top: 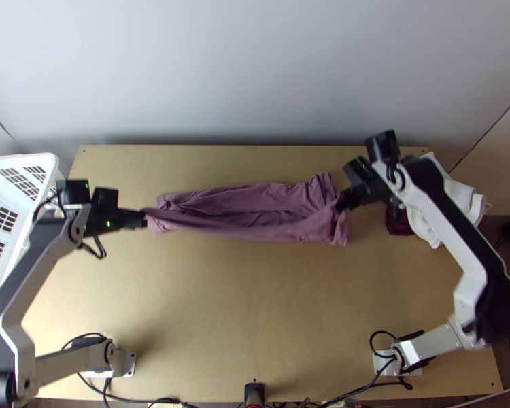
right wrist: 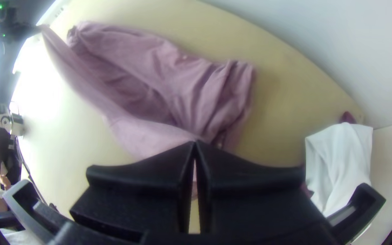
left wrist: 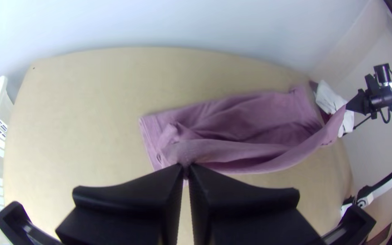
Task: Fold the t-shirt
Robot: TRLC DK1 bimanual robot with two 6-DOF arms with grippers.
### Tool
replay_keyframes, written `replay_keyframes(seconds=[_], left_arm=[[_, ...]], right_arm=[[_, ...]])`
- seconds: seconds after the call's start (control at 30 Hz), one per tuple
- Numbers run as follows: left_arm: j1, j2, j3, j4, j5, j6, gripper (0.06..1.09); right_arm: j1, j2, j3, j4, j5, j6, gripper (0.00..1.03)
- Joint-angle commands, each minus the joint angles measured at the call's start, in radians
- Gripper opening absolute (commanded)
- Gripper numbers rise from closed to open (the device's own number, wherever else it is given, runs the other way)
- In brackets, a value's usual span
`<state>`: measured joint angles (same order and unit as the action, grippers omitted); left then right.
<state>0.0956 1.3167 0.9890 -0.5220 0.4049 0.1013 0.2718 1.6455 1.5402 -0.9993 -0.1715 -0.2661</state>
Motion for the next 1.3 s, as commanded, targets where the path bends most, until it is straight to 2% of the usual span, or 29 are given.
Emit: replay_keyframes(seconds=[0.0,0.17,0.37,0.4,0.43,0.5,0.53,0.57,0.6,0.63,0.73,0.9,0.97,1.17,1.27], left_arm=[[0.042,0.227,0.227,0.02,0.0,-0.066,0.2],[0.056,0.409,0.393,0.005,0.0,-0.106,0.2],[0.018,0.559,0.468,-0.003,0.0,-0.109,0.21],[0.01,0.579,0.47,-0.003,0.0,-0.107,0.27],[0.003,0.596,0.468,-0.01,0.0,-0.106,0.45],[-0.005,0.613,0.468,-0.035,0.002,-0.103,0.94],[-0.01,0.61,0.465,-0.062,0.002,-0.098,1.04],[-0.011,0.598,0.456,-0.07,0.002,-0.095,1.04],[-0.011,0.581,0.441,-0.072,0.002,-0.095,1.04],[-0.011,0.558,0.418,-0.072,0.002,-0.094,1.04],[-0.007,0.458,0.327,-0.073,0.002,-0.071,1.04],[0.019,0.271,0.177,-0.065,0.005,-0.04,1.04],[0.033,0.239,0.128,-0.042,0.038,-0.04,1.04],[0.056,0.285,0.069,0.062,0.155,-0.115,1.04],[0.039,0.326,0.065,0.125,0.169,-0.158,1.04]], right_arm=[[-0.06,0.243,0.285,0.002,0.0,0.018,0.03],[-0.092,0.441,0.523,0.002,0.0,0.041,0.03],[-0.097,0.648,0.663,0.002,0.0,0.048,0.03],[-0.098,0.678,0.675,0.002,0.0,0.047,0.03],[-0.1,0.715,0.698,0.002,0.0,0.047,0.03],[-0.105,0.766,0.732,0.002,-0.002,0.065,0.03],[-0.106,0.771,0.729,0.002,-0.002,0.076,0.15],[-0.108,0.772,0.722,0.004,-0.002,0.096,0.41],[-0.115,0.771,0.716,0.007,-0.002,0.12,0.73],[-0.123,0.766,0.715,0.005,-0.002,0.149,0.97],[-0.135,0.672,0.675,-0.01,-0.002,0.159,0.99],[-0.157,0.35,0.523,-0.016,-0.022,0.159,0.99],[-0.163,0.234,0.472,-0.018,-0.022,0.159,0.99],[-0.114,-0.079,0.301,-0.027,-0.033,0.168,0.99],[-0.071,-0.182,0.264,-0.05,-0.034,0.194,0.99]])
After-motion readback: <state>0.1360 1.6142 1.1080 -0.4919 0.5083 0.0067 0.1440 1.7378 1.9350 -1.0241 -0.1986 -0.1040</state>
